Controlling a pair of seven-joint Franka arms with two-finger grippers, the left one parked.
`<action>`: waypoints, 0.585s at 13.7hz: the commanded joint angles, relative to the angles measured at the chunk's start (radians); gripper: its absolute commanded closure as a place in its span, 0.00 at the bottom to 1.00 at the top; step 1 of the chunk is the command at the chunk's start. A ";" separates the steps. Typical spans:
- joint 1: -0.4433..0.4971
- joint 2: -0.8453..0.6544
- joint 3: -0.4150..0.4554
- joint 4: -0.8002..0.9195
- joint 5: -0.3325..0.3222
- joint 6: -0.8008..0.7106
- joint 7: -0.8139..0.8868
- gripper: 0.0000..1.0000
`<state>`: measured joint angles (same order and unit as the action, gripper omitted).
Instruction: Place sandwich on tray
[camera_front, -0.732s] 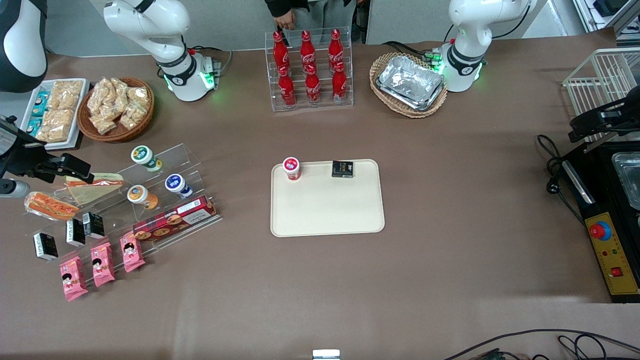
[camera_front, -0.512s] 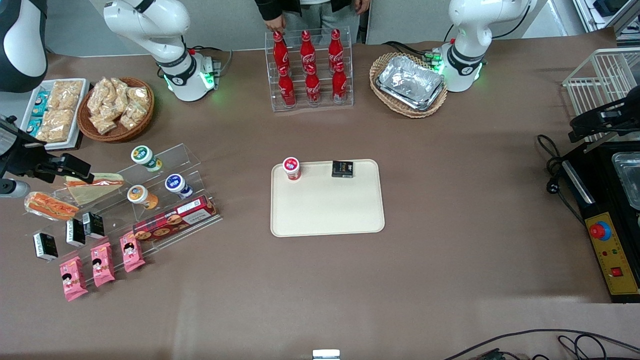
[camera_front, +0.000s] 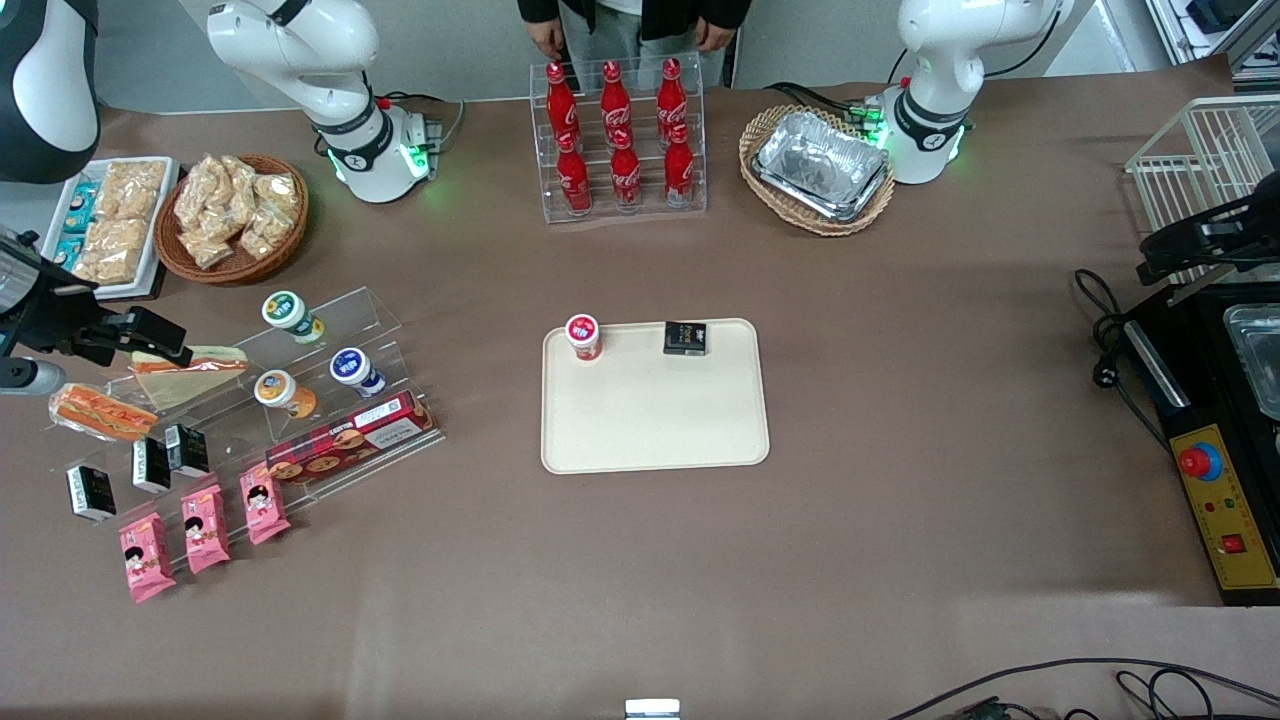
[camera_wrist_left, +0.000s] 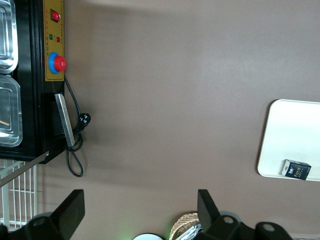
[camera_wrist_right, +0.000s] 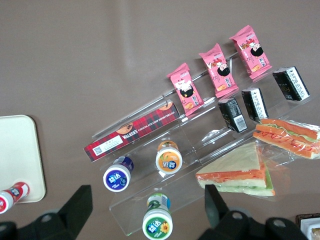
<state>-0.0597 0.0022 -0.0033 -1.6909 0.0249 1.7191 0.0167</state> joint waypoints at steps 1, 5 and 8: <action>0.005 0.001 0.002 0.027 0.021 -0.030 0.066 0.00; -0.012 0.024 -0.010 0.028 0.012 -0.053 0.086 0.00; -0.022 0.027 -0.030 0.028 0.000 -0.064 0.092 0.00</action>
<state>-0.0709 0.0153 -0.0253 -1.6870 0.0287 1.6823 0.0946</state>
